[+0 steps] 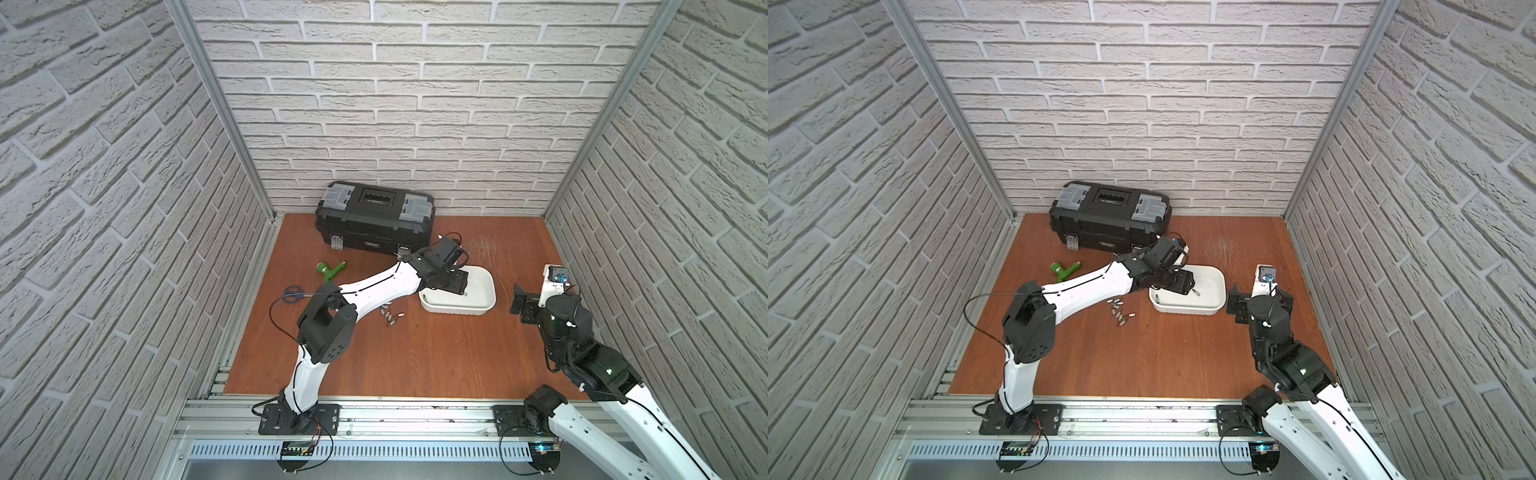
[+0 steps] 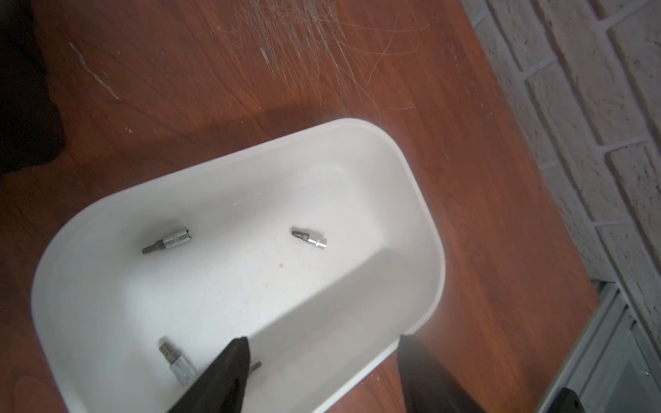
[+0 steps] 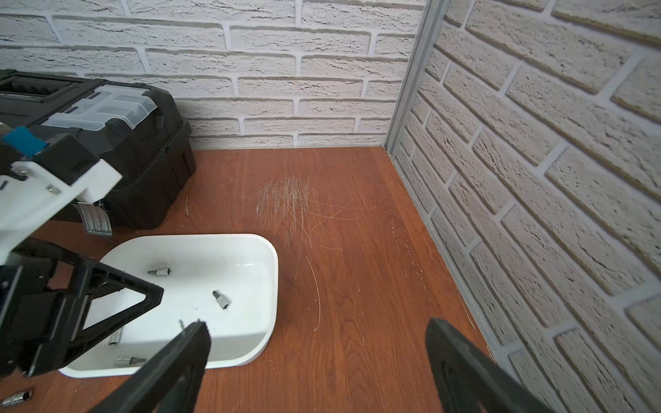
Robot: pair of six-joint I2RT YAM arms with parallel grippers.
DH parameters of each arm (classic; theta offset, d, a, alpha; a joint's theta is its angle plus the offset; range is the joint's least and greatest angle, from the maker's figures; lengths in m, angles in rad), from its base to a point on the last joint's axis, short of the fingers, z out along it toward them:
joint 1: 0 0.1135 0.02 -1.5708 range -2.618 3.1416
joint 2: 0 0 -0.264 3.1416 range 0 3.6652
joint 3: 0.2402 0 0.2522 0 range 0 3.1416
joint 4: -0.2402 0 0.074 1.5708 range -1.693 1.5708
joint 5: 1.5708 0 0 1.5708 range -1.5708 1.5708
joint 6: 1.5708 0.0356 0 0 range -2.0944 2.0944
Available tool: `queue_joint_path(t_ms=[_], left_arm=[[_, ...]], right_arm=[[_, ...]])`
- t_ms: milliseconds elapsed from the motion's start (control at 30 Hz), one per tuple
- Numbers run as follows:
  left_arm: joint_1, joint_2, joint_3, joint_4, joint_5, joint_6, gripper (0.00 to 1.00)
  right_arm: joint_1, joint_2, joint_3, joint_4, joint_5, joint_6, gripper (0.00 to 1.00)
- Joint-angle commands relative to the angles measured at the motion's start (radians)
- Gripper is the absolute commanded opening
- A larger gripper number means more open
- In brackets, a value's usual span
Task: Put the bit on the desktop into the storage box
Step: Place the screwdriver bit in the storage box, then pick up the screwdriver bit from the center of the board.
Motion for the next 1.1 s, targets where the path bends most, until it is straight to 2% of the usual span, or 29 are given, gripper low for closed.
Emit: queue_joint_path(t_ms=[0,67,167,400,600,900,1067], left_arm=[[0.020,-0.088,-0.093,0.140,0.009,0.056,0.83],[0.032,-0.149,-0.164,0.194,0.012,0.066,0.92],[0.058,-0.228,-0.251,0.250,0.014,0.069,0.98],[0.119,-0.424,-0.439,0.317,-0.023,0.082,0.98],[0.191,-0.613,-0.611,0.329,-0.085,0.077,0.98],[0.301,-0.870,-0.812,0.269,-0.195,0.035,0.98],[0.355,-0.997,-0.900,0.233,-0.244,0.001,0.98]], right_arm=[[-0.007,-0.002,0.033,0.014,-0.007,-0.021,0.98],[-0.007,0.003,0.038,0.018,-0.015,-0.030,0.98],[-0.007,0.013,0.049,0.026,-0.032,-0.045,0.98],[-0.007,0.062,0.098,0.030,-0.147,-0.102,0.98],[-0.008,0.149,0.161,0.008,-0.308,-0.169,0.98],[-0.006,0.391,0.345,-0.133,-0.563,-0.227,0.99],[0.013,0.533,0.436,-0.171,-0.662,-0.233,0.99]])
